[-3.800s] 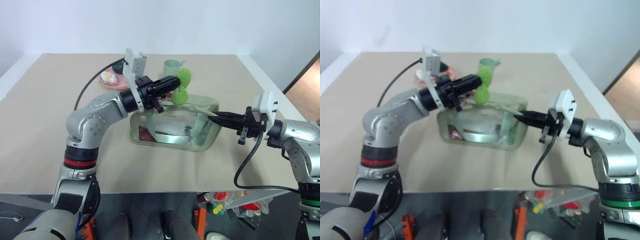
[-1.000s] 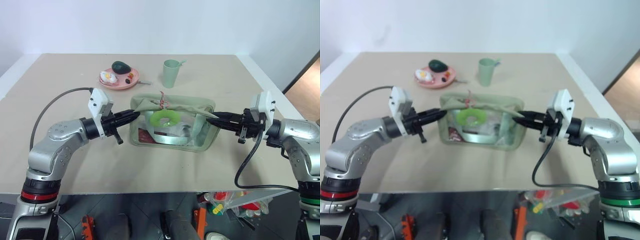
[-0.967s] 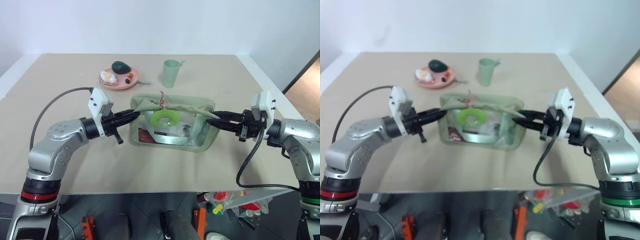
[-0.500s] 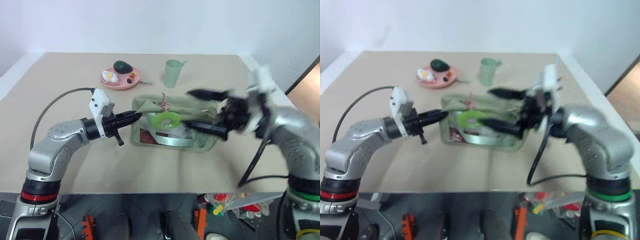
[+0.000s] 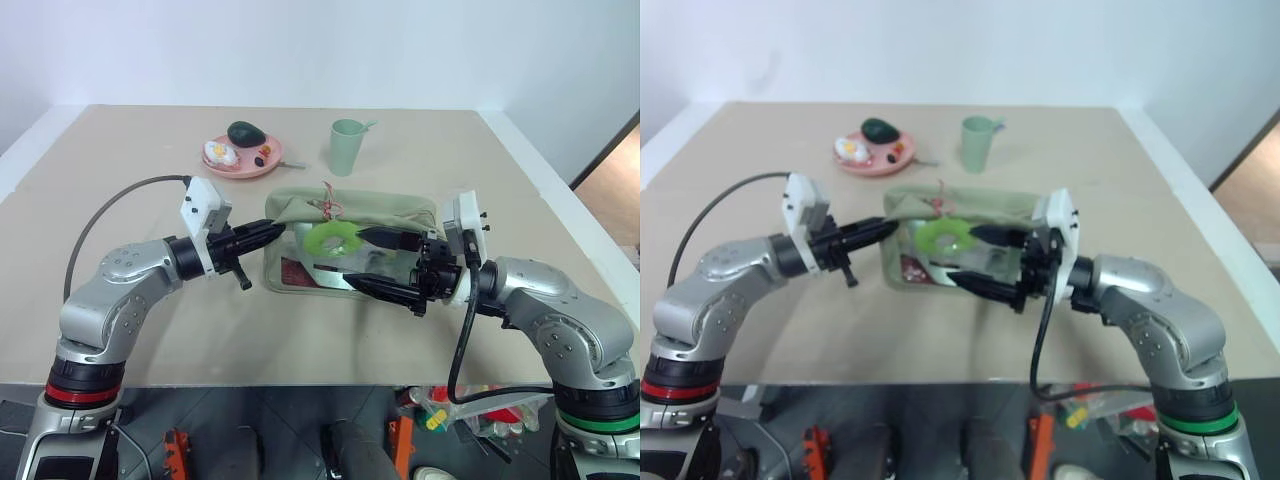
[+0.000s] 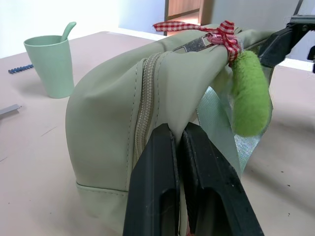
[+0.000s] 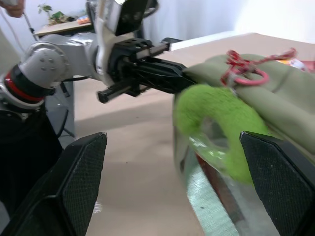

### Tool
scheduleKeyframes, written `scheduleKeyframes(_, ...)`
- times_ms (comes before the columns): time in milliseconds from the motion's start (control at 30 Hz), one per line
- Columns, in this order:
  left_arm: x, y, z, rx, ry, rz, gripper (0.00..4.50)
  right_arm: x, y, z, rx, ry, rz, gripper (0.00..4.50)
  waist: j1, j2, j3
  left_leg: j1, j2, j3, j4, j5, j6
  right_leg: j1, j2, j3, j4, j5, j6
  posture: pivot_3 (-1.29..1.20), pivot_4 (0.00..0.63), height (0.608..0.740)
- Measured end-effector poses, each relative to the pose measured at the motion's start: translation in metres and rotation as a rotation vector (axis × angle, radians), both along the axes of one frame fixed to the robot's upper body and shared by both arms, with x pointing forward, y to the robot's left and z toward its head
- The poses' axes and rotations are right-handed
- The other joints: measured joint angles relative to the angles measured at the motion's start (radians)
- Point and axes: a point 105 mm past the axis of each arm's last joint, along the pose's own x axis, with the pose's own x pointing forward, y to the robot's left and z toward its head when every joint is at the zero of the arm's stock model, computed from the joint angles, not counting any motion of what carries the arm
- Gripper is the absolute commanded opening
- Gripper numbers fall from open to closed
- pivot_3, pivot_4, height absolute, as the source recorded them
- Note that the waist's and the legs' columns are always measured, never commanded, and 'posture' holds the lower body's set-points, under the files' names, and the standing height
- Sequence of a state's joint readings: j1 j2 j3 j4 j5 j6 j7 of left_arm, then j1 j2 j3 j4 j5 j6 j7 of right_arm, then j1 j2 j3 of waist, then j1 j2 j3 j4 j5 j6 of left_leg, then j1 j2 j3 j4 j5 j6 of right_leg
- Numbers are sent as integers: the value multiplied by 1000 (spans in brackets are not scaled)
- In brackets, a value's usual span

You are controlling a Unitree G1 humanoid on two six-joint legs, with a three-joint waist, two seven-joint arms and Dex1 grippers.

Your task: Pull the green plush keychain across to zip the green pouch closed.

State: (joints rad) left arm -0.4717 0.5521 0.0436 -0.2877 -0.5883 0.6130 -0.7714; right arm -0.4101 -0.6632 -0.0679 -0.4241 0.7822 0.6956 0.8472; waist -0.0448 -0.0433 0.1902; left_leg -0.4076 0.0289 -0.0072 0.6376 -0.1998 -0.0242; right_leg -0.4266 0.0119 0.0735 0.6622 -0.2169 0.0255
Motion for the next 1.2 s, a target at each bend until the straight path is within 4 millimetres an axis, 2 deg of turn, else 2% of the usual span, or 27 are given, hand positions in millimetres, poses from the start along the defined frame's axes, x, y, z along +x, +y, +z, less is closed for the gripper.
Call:
scheduleKeyframes(100,-1,-1,0,2,-2,-3,0,4,-1,0,-6,-15,-15,4468,0,0,0,0,0,0,0,0,0,0,0,0,0,0,0,0,150,740)
scheduleKeyframes(467,-2,-3,1,3,-8,-4,0,14,21,-2,-17,-46,-1,4468,0,0,0,0,0,0,0,0,0,0,0,0,0,0,0,0,150,740)
scheduleKeyframes(633,-3,-4,0,-1,-5,-5,0,25,24,-2,-6,-36,-32,3090,0,0,0,0,0,0,0,0,0,0,0,0,0,0,0,0,150,740)
scheduleKeyframes(667,-3,-4,0,-1,-5,-3,0,26,24,-2,-6,-33,-37,2614,0,0,0,0,0,0,0,0,0,0,0,0,0,0,0,0,150,740)
scheduleKeyframes(833,-4,-5,0,-2,-7,-2,0,32,21,-6,-15,-18,-60,862,0,0,0,0,0,0,0,0,0,0,0,0,0,0,0,0,150,740)
scheduleKeyframes(933,-5,-5,-1,-5,-5,-4,0,32,22,-6,-16,-20,-59,15,0,0,0,0,0,0,0,0,0,0,0,0,0,0,0,0,150,740)
scheduleKeyframes(1200,-5,-6,-3,-9,0,-6,0,34,22,-6,-18,-24,-66,15,-1,0,0,0,0,0,0,0,0,0,0,0,0,0,0,0,150,740)
